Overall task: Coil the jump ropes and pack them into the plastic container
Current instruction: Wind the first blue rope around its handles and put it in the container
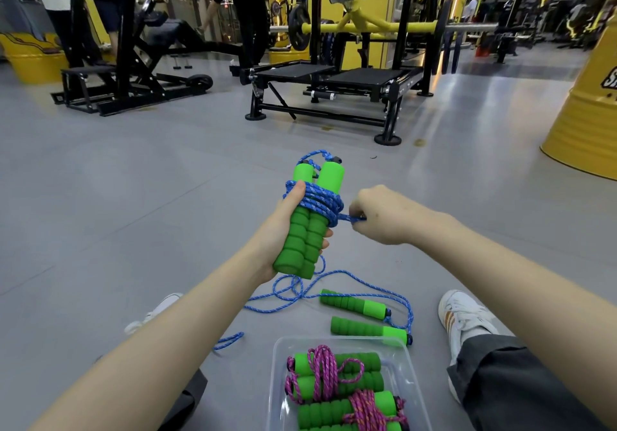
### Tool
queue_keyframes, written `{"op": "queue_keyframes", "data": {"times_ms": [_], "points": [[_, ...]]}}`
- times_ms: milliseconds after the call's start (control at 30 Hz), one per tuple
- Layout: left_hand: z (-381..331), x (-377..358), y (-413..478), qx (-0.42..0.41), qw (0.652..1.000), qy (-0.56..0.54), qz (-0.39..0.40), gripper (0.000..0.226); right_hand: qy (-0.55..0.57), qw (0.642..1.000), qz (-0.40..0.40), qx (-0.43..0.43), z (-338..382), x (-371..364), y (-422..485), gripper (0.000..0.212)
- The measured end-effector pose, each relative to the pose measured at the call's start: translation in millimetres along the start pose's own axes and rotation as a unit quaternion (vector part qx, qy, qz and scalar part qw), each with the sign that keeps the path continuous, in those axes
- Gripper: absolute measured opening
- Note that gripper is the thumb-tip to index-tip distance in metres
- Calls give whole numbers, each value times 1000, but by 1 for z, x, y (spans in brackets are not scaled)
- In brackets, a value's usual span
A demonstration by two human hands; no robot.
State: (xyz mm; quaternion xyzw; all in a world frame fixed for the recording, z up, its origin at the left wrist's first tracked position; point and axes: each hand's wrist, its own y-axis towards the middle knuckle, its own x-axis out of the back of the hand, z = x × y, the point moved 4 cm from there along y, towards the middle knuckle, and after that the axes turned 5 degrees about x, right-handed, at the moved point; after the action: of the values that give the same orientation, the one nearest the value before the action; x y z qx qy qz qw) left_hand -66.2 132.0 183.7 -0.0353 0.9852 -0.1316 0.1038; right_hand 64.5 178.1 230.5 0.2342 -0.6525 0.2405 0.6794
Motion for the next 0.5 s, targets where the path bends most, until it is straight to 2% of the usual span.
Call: {"op": "queue_keyframes", "data": {"times_ms": [100,200,300,367,433,500], "points": [[-4,10,2,1,1000,-17,-10,57,-31,999,-25,26,2,15,-2,31],[-6,17,2,0,999,-36,-19,57,93,995,10,17,-3,26,-7,30],[-2,15,0,16,999,-40,-14,59,240,970,24,35,-5,31,-13,25],[0,16,2,16,998,-51,-20,60,362,930,12,54,-1,33,-15,16],[0,28,3,2,995,-85,-44,60,490,865,-46,93,2,42,-12,21],[-1,41,3,-2,992,-111,-61,57,562,811,-90,135,2,51,-10,28]]}}
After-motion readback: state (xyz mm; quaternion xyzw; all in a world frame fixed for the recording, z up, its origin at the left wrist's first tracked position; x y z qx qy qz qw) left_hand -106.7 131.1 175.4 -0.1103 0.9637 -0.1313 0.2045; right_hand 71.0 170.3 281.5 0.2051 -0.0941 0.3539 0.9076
